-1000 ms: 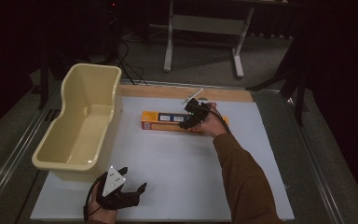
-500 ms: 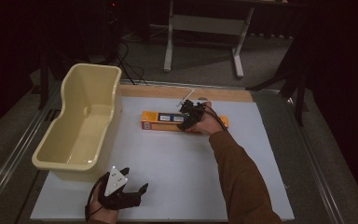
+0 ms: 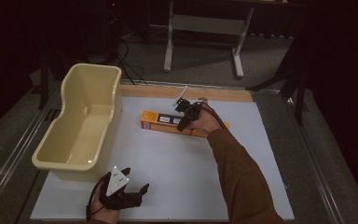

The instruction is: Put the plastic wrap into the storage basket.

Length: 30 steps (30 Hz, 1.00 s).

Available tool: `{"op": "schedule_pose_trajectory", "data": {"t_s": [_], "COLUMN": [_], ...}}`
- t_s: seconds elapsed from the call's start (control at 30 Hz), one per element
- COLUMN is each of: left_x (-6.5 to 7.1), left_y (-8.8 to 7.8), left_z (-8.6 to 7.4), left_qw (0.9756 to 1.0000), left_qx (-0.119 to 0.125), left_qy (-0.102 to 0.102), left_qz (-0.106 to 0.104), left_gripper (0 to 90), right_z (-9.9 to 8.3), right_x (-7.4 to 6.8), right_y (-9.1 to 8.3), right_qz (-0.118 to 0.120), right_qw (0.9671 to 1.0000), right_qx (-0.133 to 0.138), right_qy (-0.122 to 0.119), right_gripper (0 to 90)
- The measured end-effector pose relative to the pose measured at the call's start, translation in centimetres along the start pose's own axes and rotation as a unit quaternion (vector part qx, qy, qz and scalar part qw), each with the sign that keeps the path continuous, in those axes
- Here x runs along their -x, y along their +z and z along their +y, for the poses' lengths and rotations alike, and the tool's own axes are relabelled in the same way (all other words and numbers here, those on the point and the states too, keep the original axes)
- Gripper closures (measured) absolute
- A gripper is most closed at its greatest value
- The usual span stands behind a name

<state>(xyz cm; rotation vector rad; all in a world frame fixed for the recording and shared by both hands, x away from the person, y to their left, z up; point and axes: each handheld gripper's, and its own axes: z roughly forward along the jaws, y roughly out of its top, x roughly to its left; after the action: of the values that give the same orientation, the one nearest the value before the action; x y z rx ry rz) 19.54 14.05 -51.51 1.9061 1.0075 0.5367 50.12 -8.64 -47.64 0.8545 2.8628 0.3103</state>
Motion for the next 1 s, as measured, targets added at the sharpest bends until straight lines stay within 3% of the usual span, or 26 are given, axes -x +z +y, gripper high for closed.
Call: {"op": "schedule_pose_trajectory", "data": {"t_s": [0.1,0.23,0.37,0.5,0.63,0.8,0.93,1.0], "left_x": [0.0,0.0,0.0,0.1,0.0,0.0,0.0,0.1], "left_y": [0.0,0.0,0.0,0.0,0.0,0.0,0.0,0.1], "left_z": [0.0,0.0,0.0,0.0,0.0,0.0,0.0,0.0], "left_qw": [1.0000,1.0000,1.0000,1.0000,1.0000,1.0000,1.0000,1.0000], "left_qx": [0.000,0.001,0.001,0.000,0.000,0.000,0.000,0.000], "left_qy": [0.000,-0.001,-0.002,-0.001,0.000,0.000,0.001,0.000], "left_qz": [0.000,0.001,0.001,0.002,0.001,0.001,0.001,0.001], "left_gripper": [15.6,15.6,15.6,15.6,15.6,15.6,15.6,15.6], "right_z": [0.2,0.1,-0.4,-0.4,-0.1,0.1,0.3,0.4], "right_x": [-0.3,-0.4,-0.2,-0.8,-1.1,-1.3,-2.0,-2.4], "right_y": [-0.2,-0.2,0.0,0.5,0.6,0.2,0.1,0.1], "right_qz": [0.011,0.015,0.017,-0.009,-0.013,0.019,0.029,0.033], "right_qw": [0.9997,0.9996,0.9995,0.9972,0.9976,0.9975,0.9961,0.9959], "right_qx": [-0.021,-0.023,-0.008,-0.018,-0.031,-0.061,-0.083,-0.083], "right_qy": [0.011,0.007,-0.025,-0.072,-0.060,-0.030,0.000,-0.011], "right_gripper": [23.8,25.3,26.9,27.6,29.2,32.9,34.0,35.6]}}
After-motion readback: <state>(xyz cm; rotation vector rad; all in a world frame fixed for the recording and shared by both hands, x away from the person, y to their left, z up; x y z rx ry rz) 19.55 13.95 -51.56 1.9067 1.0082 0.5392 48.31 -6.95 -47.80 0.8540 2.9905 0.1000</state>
